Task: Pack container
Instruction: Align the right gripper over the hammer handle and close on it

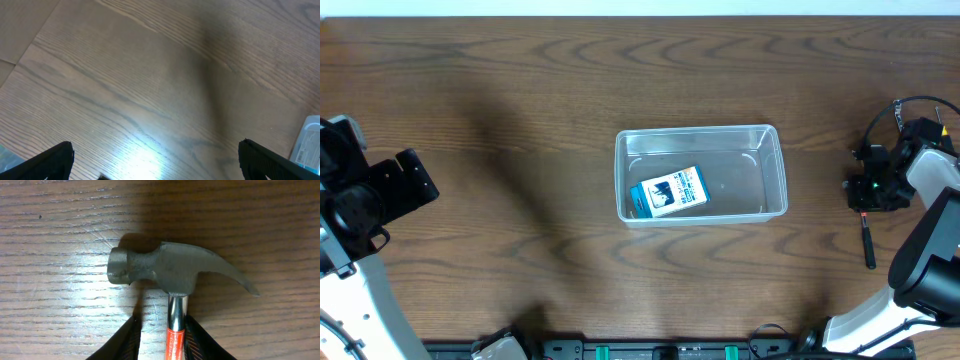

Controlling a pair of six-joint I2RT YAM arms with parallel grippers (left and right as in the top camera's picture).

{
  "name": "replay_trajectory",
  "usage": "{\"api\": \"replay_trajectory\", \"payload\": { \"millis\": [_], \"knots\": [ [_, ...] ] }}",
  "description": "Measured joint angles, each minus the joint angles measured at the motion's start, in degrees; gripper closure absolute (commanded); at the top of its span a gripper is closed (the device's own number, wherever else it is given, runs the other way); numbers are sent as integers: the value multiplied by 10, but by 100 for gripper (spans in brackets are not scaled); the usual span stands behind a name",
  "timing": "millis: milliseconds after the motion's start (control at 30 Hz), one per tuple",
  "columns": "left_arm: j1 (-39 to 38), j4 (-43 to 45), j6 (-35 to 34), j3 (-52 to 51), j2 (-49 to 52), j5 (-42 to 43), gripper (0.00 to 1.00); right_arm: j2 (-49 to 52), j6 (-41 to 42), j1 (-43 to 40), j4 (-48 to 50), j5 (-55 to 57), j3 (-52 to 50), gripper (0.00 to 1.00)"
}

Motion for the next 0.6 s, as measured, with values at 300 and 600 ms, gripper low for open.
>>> {"api": "replay_trajectory", "payload": {
  "millis": [300,600],
  "knots": [
    [0,0,0,0,0,0,2,0,0,-1,-1,0,1,80],
    [0,0,0,0,0,0,2,6,0,-1,-16,-1,11,91]
  ]
}}
